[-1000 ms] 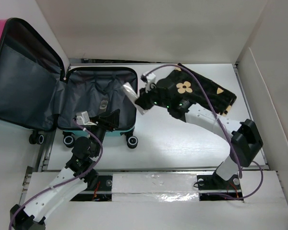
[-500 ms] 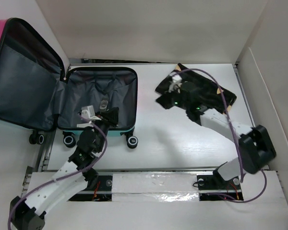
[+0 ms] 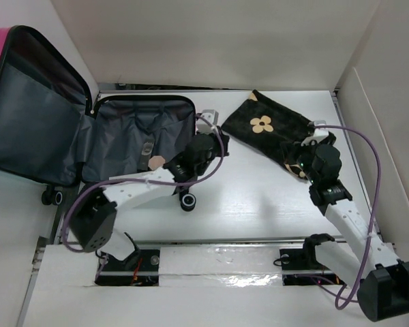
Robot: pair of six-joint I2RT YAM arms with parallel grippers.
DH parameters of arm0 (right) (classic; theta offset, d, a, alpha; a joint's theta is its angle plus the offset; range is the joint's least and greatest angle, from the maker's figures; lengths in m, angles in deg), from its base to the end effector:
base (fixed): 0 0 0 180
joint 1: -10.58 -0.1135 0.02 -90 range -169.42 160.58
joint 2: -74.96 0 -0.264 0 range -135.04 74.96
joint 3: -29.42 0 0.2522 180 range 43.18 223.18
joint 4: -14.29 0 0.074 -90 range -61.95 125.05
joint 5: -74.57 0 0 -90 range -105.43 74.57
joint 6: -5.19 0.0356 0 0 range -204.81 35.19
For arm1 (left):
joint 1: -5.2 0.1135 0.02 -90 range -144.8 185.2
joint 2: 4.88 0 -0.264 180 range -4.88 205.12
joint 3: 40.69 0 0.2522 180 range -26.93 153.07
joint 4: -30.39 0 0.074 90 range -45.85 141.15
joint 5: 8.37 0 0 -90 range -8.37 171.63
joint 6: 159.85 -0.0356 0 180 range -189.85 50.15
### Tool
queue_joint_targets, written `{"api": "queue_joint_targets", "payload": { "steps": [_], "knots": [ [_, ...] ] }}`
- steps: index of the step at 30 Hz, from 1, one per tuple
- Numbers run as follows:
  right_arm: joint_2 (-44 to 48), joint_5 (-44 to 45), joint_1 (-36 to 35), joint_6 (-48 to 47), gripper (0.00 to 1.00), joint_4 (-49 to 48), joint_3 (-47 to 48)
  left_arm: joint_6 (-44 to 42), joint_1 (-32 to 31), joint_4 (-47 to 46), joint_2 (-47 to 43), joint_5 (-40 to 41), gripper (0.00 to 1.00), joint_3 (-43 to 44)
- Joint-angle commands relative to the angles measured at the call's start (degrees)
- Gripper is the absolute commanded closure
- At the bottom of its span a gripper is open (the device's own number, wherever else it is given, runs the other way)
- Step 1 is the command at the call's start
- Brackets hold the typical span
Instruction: Pack the luggage
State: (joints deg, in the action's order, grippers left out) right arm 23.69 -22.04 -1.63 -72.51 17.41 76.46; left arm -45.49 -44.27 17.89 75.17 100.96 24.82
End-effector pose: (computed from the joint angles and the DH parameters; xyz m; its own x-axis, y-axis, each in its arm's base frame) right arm 0.2091 0.0494 0.2869 -0.1907 0.1752 -0.9659 -0.2877 0.9308 0.2257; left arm 0.2208 -0.2401 0.3064 -0.2282 -0.3320 -0.9153 0.4480 0.7988 -0.4015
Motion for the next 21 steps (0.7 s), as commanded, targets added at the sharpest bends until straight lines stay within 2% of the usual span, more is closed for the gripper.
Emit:
{"api": "queue_joint_targets", "payload": {
  "steps": [1,5,9,10,11,12,13,14,15,17,19,20,21],
  "knots": [
    [2.8,-0.1,1.7,0.4,1.00,-0.8,-0.1,-0.2,0.5,2.0,7.9,0.5,1.00,8.6],
    [4.4,-3.0,2.3,0.5,1.00,-0.1,-0.5,0.5,0.5,5.5,21.6,-0.2,1.00,21.6],
    [6.3,-4.1,2.8,0.3,1.00,-0.5,-1.3,3.7,1.2,10.2,30.8,0.2,1.00,31.3],
    [7.0,-4.9,3.4,0.1,1.00,-0.4,-1.1,4.9,1.7,11.7,32.6,0.1,0.97,33.3],
    [7.6,-5.4,3.4,0.1,1.00,0.2,-0.9,7.9,2.8,13.3,36.2,0.0,0.89,37.5],
    [8.1,-5.5,3.4,0.0,0.98,1.0,-0.8,9.3,3.3,16.2,38.1,-0.4,0.75,39.6],
    [9.2,-5.3,3.4,0.0,0.94,1.2,-0.9,10.5,3.9,17.7,39.7,-0.6,0.72,41.5],
    [9.5,-5.0,3.4,-0.1,0.83,1.0,-1.5,12.1,4.5,19.2,42.8,-0.9,0.67,44.6],
    [9.9,-5.2,3.4,0.1,0.80,-0.3,-1.7,14.8,5.4,21.4,44.2,-0.8,0.58,45.8],
    [10.3,-6.4,3.9,-0.2,0.73,0.1,-1.5,17.3,6.0,22.2,46.9,-0.6,0.46,47.2],
    [10.7,-6.7,3.9,-0.3,0.70,0.8,-1.3,20.9,7.9,23.0,48.4,-0.3,0.34,48.0],
    [10.7,-7.0,3.9,-0.4,0.69,0.7,-1.4,22.0,8.5,23.4,49.6,-0.5,0.33,48.4],
    [10.6,-7.6,3.9,-0.3,0.69,-0.4,-1.7,23.0,9.2,24.1,50.1,-0.9,0.26,49.0]
  ]
}}
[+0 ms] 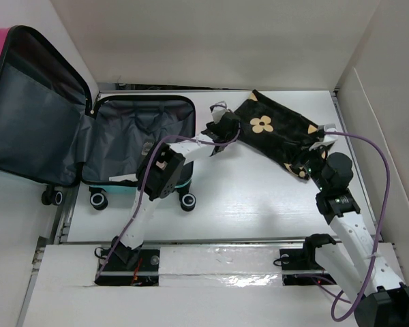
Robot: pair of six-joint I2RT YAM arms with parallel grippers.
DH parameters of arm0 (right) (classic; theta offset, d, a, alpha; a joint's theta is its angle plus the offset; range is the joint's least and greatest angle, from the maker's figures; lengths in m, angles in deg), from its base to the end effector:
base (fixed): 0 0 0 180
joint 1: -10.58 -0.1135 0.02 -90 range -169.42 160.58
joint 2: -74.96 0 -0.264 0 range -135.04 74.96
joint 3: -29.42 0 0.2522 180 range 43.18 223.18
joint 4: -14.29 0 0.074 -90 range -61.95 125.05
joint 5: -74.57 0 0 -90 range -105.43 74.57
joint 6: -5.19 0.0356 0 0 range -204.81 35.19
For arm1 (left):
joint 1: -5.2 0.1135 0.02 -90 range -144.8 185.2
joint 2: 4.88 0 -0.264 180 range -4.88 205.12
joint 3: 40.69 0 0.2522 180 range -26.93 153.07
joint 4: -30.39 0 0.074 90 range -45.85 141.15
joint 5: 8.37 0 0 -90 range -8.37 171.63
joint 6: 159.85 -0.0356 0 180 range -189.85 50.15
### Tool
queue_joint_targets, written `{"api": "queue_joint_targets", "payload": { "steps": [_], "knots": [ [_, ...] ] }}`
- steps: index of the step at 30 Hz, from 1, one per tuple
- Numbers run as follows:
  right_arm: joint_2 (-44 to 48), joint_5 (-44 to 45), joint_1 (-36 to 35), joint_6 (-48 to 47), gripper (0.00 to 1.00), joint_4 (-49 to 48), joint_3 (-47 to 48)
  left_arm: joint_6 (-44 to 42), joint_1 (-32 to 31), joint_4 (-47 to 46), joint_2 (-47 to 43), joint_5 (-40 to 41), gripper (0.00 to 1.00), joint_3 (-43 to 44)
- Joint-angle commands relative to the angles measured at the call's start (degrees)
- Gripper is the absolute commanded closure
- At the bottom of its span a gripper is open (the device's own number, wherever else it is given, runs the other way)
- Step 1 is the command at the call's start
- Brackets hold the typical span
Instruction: Pack the luggage
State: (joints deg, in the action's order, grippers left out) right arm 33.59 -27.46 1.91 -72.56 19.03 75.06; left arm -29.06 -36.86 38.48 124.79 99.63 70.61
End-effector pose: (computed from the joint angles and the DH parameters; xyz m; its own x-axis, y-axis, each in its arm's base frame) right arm 0.1790 0.0348 0.3059 -0.0829 0.1973 -0.9768 -0.3437 0.9144 0.2138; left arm 0.3967 -0.3432 0.1892 -0.5325 -0.3564 -0.7677 0.1107 0.8699 -0.4806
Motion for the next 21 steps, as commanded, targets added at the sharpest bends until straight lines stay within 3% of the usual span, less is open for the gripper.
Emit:
{"api": "queue_joint_targets", "payload": {
  "steps": [1,12,21],
  "knots": [
    [0.3,-3.3,0.4,-0.2,0.69,-2.3,-0.2,8.3,2.9,3.6,1.0,0.4,0.23,3.4],
    [-3.5,-12.1,0.4,0.2,0.68,-3.7,0.7,11.4,5.2,11.9,12.3,-0.9,0.23,16.8],
    [-1.5,-10.0,0.4,0.5,0.69,-3.1,0.6,11.0,4.7,13.0,14.6,-2.1,0.38,20.1]
  ]
}}
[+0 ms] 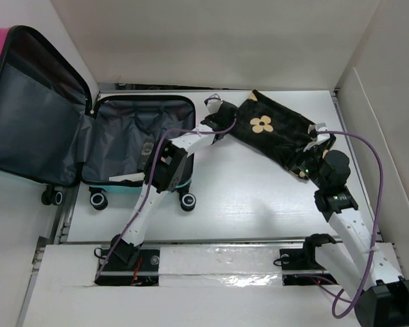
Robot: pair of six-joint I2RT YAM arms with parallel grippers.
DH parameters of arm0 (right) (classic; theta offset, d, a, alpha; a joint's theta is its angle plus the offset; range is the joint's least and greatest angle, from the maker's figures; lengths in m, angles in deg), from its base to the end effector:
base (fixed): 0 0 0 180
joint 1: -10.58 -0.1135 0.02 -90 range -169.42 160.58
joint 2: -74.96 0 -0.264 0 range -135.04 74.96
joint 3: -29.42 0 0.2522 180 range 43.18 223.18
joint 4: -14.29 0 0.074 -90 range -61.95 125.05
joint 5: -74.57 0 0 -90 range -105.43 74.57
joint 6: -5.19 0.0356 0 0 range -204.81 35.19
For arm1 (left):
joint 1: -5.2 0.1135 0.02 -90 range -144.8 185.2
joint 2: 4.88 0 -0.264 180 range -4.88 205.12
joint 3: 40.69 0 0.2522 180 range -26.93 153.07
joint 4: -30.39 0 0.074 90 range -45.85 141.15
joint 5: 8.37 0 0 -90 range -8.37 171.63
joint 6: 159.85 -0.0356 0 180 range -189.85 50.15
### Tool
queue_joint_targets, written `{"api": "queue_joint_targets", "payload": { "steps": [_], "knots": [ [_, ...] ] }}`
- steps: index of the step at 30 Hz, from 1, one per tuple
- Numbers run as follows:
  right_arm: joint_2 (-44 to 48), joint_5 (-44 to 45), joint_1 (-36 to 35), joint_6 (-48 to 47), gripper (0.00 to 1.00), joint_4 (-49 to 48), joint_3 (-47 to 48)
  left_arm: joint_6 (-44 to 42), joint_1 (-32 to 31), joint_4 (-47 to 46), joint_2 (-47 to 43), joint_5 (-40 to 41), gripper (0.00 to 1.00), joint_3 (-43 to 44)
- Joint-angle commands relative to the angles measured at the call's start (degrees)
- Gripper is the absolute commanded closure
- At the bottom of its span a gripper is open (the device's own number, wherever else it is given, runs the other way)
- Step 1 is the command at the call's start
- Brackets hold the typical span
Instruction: Pack the luggage
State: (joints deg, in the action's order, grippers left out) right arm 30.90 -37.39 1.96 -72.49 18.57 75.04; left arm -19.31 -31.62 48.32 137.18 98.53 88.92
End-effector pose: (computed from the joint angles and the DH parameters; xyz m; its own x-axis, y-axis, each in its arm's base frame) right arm 0.1852 0.0415 0.2989 -0.1543 0.1768 -0.9721 -0.4866 0.8427 0.2305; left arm 0.4607 -0.3319 0.1668 -0.5450 -0.5148 -0.6618 -0.0757 0.8163 -0.5726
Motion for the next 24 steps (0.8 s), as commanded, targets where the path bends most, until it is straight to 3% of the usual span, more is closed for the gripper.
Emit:
{"api": "queue_joint_targets", "payload": {
  "steps": [1,5,6,9,10,15,24],
  "knots": [
    [1.2,0.0,0.4,0.4,0.69,-2.7,0.6,1.6,-1.2,3.2,2.3,-0.1,0.41,2.4],
    [1.3,0.9,0.4,0.3,0.69,-2.7,0.5,2.7,-1.2,-1.3,3.7,-3.3,0.59,2.5],
    [1.3,0.8,0.4,0.3,0.70,-2.5,0.6,2.5,-1.2,-2.5,4.3,-5.9,0.70,4.1],
    [1.7,0.9,0.4,-0.3,0.70,-1.5,0.9,2.2,0.3,-3.9,6.1,-10.8,0.88,5.8],
    [2.0,1.1,0.4,-0.2,0.71,-1.6,0.8,2.3,1.0,-5.6,6.1,-11.5,1.00,5.4],
    [3.2,0.9,0.4,-0.7,0.73,-0.8,1.1,-1.2,1.7,-11.1,1.7,-11.0,1.00,1.0],
    [2.3,2.3,0.4,0.0,0.73,-1.9,0.7,-19.0,3.2,-10.0,-14.7,-11.4,1.00,0.3]
  ]
}}
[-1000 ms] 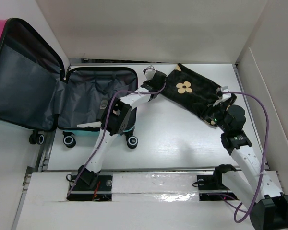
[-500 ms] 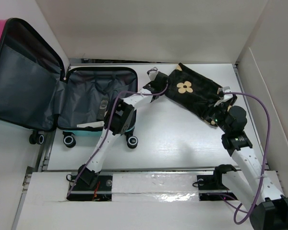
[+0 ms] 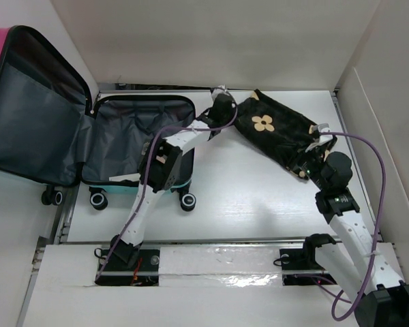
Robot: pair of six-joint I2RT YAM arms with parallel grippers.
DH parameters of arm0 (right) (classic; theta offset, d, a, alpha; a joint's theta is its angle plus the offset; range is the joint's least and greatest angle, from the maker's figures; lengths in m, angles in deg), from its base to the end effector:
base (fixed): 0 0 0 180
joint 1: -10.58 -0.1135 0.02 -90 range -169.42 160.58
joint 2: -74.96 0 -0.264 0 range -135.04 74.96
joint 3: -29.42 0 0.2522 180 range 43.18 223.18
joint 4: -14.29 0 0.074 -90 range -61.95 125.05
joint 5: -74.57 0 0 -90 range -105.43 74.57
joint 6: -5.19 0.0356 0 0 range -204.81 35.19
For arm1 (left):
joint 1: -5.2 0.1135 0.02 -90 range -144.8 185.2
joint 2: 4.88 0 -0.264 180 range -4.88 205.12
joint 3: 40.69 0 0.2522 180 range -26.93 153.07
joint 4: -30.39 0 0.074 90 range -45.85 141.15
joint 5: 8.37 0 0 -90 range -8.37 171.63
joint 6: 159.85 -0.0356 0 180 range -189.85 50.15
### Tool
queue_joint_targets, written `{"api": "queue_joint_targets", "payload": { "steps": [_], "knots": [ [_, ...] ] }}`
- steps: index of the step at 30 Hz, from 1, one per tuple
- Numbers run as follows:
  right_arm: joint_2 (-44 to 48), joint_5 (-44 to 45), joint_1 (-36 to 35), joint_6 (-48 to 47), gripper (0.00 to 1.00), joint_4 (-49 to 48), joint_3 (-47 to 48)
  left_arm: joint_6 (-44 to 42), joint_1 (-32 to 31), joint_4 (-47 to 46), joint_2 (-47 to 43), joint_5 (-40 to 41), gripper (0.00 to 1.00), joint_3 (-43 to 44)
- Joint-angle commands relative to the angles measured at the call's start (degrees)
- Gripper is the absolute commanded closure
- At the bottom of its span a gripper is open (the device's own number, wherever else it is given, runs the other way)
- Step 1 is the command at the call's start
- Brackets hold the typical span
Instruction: Pack the luggage
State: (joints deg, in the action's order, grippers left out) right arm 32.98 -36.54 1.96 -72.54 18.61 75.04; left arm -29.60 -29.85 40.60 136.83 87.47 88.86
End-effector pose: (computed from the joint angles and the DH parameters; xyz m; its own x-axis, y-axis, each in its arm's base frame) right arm 0.1787 0.0401 0.3048 -0.1169 0.1828 -0.9762 -0.4821 0.8489 0.2167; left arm 0.4727 -0.3272 0.1823 -0.5572 -0.3943 -0.7308 0.1759 0.8040 -0.5679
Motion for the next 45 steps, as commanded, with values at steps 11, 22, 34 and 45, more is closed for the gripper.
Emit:
{"api": "queue_joint_targets", "payload": {
  "steps": [11,22,34,45],
  "knots": [
    [2.2,2.6,-0.3,-0.2,0.73,-0.1,1.4,-14.7,18.4,0.0,-40.3,-7.7,1.00,-13.5],
    [3.3,3.3,-1.5,-0.8,0.73,0.8,1.6,-8.7,43.7,-5.5,-62.5,-7.2,1.00,-49.8],
    [2.4,1.7,-1.5,-1.0,0.72,0.6,1.8,-19.1,51.8,6.8,-65.5,8.9,1.00,-46.8],
    [1.5,1.4,-1.5,-1.2,0.72,0.4,1.8,-22.6,53.2,7.6,-65.2,13.8,1.00,-52.9]
  ]
}}
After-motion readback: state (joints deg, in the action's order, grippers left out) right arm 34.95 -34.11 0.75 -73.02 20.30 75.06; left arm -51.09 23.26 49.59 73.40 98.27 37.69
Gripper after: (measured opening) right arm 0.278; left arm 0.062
